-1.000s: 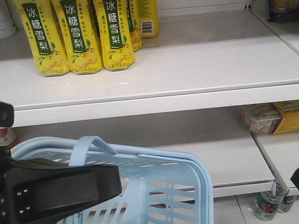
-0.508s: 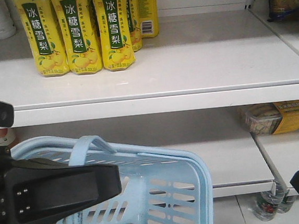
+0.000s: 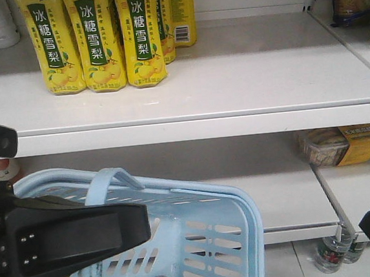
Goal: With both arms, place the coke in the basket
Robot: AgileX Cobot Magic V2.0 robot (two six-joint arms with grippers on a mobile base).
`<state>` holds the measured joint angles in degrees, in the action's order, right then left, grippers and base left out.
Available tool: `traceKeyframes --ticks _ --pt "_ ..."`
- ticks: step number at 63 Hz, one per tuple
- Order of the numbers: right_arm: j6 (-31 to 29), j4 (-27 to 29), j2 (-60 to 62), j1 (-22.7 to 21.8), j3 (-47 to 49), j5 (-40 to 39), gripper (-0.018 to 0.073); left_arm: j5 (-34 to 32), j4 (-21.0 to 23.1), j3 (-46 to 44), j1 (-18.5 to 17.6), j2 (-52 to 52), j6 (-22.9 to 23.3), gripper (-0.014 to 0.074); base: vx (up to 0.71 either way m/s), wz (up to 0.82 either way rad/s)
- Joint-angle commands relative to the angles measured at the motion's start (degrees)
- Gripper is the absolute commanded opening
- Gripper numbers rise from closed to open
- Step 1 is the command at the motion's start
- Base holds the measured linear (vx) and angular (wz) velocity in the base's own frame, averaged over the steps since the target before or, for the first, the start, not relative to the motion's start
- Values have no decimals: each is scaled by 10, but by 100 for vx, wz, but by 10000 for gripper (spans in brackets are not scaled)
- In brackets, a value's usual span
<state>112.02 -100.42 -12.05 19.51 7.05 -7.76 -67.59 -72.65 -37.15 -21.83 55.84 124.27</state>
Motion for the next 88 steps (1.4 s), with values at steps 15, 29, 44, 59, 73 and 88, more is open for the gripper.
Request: traceKeyframes --ticks 15,29,44,59,73,88 --pt "-1 -16 -3 0 15 13 -5 57 85 -22 -4 -13 -58 -6 0 0" --pt "-1 -16 -3 0 15 13 -5 110 85 -17 -4 -21 -139 -6 0 0" --pt "-1 -16 -3 0 15 12 -5 160 192 71 -4 -50 -272 -6 0 0" --pt "-1 -16 -3 0 15 12 -5 231 341 155 -4 -113 -489 -6 0 0" --pt "-1 -16 -3 0 15 13 -5 252 462 233 -4 -175 -681 -6 0 0" --pt "-1 -16 -3 0 15 13 -5 305 557 320 -4 -225 -769 -6 0 0"
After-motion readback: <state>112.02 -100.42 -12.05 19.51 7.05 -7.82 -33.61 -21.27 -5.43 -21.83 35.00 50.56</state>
